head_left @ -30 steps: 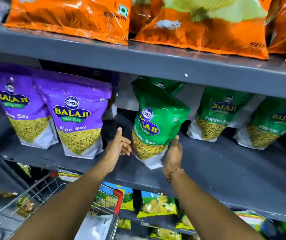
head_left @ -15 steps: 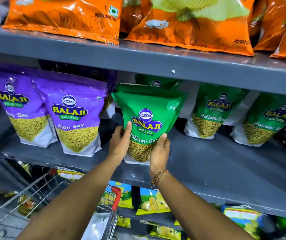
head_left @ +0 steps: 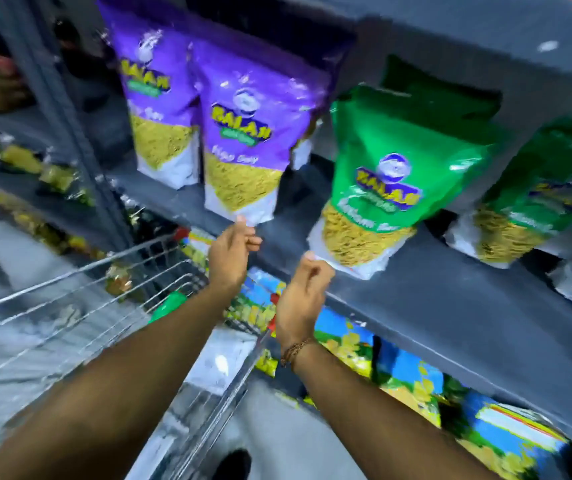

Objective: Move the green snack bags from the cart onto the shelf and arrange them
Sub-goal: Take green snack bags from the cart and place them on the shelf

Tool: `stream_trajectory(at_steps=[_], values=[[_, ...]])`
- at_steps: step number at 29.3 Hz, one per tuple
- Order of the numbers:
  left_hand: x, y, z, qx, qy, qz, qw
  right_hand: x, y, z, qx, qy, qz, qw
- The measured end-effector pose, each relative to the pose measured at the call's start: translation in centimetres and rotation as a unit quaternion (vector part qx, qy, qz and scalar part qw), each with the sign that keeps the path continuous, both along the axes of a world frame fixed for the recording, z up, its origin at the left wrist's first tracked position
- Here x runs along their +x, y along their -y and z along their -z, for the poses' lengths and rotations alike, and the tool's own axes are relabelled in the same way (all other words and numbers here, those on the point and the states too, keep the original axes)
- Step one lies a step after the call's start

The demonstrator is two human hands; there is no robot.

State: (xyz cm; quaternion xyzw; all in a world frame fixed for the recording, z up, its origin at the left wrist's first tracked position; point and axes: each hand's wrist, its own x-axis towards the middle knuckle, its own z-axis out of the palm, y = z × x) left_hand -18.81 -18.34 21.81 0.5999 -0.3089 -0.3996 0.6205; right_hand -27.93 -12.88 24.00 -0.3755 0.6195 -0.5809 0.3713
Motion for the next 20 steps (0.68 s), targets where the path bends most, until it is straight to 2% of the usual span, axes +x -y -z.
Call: stream_trajectory(at_steps=[1, 3, 6, 8, 10, 12, 17, 20], values=[[2.8, -1.6, 1.7, 0.018, -0.012, -0.052, 0.998, 2.4, -0.6, 1.3, 0.014, -0.038, -0.1, 0.994], [7.4, -4.4, 5.3, 0.069, -0.032, -0.136, 0.988, 6.5, -0.6, 3.6, 0.061, -0.134, -0.259, 0.955], [12.0, -8.9, 11.7, 0.192, -0.052, -0.167, 0.966, 11.0, 0.8, 7.7, 0.151, -0.234, -0.386, 0.88], [13.9, -10.9, 15.8, 0.277, -0.114, -0.142, 0.943, 13.5, 1.8, 12.1, 0.217, -0.3, -0.445, 0.815], [14.1, -11.9, 19.4, 0.333, -0.204, -0.113, 0.913, 15.0, 2.4, 16.1, 0.259, -0.35, -0.477, 0.763], [13.4, -12.1, 21.6, 0.372, -0.268, -0.114, 0.881, 15.9, 3.0, 19.7, 0.283, -0.388, -0.48, 0.734], [12.9, -10.7, 27.2, 0.448, -0.332, -0.154, 0.816, 17.3, 4.8, 25.5, 0.319, -0.44, -0.454, 0.706], [11.6, -10.4, 28.7, 0.439, -0.376, -0.139, 0.804, 17.2, 5.4, 27.4, 0.326, -0.446, -0.468, 0.69]])
